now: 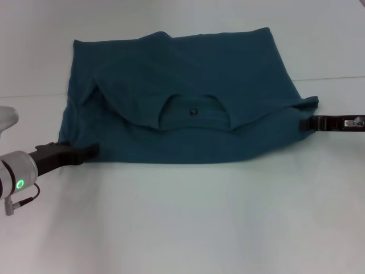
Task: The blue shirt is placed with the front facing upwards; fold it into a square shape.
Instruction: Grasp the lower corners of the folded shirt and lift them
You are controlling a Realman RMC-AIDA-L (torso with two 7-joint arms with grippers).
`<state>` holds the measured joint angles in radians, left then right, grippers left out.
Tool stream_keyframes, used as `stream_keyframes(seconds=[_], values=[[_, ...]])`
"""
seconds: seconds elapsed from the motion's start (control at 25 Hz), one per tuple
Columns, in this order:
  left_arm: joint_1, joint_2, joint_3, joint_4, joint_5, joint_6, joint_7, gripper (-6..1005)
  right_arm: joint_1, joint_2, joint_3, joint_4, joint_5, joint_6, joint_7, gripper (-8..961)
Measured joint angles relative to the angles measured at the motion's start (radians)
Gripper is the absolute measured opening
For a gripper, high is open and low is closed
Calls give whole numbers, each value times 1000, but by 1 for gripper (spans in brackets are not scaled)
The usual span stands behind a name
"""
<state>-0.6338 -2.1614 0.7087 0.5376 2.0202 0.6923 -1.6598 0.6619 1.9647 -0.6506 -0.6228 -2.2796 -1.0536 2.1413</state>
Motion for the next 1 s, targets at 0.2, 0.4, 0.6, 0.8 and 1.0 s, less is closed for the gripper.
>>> stream_keyframes(seconds=[0.2, 0.4, 0.6, 0.8, 1.0], values=[[-1, 0, 1, -2, 0, -1, 0, 787, -1, 0, -1, 0, -2, 0, 0, 31], [3, 0, 1, -2, 3, -1, -1, 772, -1, 0, -3, 0, 0, 0, 0, 31], [8, 0, 1, 6, 28, -1, -8, 757, -1, 0, -3, 0, 2, -1, 0, 31], [6, 0, 1, 11, 29, 0, -12, 586, -1, 0, -1, 0, 3, -2, 0, 31], [0, 0, 2, 8, 48, -1, -12, 283, -2, 1, 1, 0, 3, -2, 0, 31]])
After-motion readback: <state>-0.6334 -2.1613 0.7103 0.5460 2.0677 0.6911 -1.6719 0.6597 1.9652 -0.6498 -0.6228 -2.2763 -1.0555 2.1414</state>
